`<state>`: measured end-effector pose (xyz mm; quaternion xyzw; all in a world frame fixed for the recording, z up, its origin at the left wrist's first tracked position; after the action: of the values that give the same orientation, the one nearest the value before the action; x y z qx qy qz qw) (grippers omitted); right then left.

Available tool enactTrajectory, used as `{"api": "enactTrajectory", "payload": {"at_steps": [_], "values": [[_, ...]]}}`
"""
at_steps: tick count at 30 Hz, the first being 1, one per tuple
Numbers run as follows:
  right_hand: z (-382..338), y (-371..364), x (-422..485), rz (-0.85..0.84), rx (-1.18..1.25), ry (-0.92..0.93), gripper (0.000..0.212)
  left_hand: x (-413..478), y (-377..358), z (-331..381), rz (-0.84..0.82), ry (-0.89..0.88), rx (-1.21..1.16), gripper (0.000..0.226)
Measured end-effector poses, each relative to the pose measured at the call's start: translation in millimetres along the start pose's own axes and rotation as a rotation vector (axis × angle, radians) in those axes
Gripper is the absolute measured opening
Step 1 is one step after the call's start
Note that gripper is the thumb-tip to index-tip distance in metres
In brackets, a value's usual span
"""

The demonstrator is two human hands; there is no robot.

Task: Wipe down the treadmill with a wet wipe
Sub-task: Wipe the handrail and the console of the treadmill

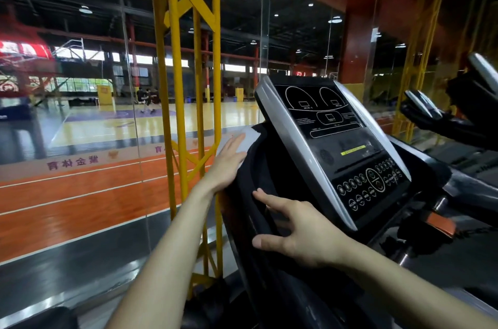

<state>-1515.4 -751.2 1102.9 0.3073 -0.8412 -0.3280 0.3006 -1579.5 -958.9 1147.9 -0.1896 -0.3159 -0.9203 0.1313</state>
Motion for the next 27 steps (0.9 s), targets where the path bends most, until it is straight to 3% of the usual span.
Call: {"api": "enactTrajectory", "payload": {"at_steps": [5,9,14,19,21,24,27], "values": [[-2.8,3.7,-3.8,0.008,-0.033,-0.001,0.094,79.9,9.3,1.9,-0.217,0.128,-0.089,0.056],[-3.4,4.8,-4.8,-0.034,-0.039,-0.005,0.094,54.1,13.0,3.4,-0.237,0.061,-0.118,0.056],[-6.9,6.0,-5.5,-0.052,-0.062,-0.019,0.095,-36.2,7.7,-14.3,-0.179,-0.161,0.176,0.053],[-9.0,7.0,-4.4,-0.03,-0.149,-0.037,0.095,39.7,12.6,13.4,-0.255,-0.024,0.358,0.058],[-7.7,6.8,-5.0,-0.036,-0.047,-0.052,0.094,57.0,11.2,19.5,-0.263,0.016,0.392,0.06],[-5.1,12.0,-3.8,-0.022,0.103,-0.066,0.069,27.6,5.7,16.7,-0.222,0.012,0.425,0.06],[1.8,29.9,-1.5,0.075,-0.08,-0.068,0.031,-47.0,-0.6,14.5,-0.151,-0.035,0.37,0.058]]}}
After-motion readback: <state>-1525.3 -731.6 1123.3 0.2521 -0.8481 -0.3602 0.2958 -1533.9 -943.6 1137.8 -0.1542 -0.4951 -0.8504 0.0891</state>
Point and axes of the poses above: each hand's wrist, its own x-axis towards the middle knuckle, its own y-axis out of the back of the hand, z = x × y, the point moved 6 cm from there along x, towards the middle knuckle
